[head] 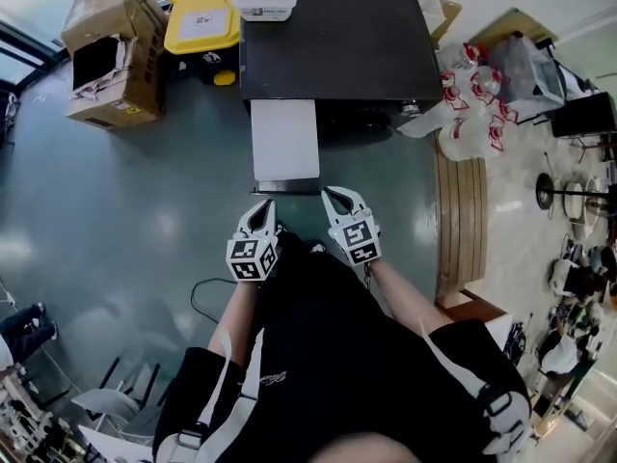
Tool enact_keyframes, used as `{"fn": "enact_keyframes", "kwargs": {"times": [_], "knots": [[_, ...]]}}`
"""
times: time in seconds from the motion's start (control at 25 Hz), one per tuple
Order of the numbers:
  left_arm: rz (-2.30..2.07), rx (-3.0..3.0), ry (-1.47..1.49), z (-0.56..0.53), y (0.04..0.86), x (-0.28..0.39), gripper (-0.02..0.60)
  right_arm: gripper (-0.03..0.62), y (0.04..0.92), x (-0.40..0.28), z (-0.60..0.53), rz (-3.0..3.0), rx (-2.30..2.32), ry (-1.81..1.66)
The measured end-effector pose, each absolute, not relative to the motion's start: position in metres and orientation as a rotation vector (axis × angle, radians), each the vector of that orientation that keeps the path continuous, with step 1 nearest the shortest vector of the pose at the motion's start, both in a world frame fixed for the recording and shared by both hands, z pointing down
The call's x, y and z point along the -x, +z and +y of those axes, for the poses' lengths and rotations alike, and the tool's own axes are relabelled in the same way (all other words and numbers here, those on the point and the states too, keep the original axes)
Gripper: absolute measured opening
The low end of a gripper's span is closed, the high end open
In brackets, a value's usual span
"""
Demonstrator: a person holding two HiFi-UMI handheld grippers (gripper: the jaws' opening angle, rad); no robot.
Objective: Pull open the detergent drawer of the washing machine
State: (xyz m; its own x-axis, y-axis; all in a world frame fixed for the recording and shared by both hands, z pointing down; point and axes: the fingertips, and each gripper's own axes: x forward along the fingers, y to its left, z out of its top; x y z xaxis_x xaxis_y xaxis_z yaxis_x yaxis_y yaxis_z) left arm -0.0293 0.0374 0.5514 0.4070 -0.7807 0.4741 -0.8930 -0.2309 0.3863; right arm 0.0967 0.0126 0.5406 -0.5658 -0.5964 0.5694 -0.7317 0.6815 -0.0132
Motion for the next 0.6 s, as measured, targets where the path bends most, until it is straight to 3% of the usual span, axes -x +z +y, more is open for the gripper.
{"fn": "enact_keyframes", "kwargs": {"times": [0.6], "knots": [[-1.412, -2.268, 0.16, -0.052, 0.46, 0.047, 0.02, 0.009, 0.473, -0.031, -0.054, -2.438, -1.153, 0.338]]}}
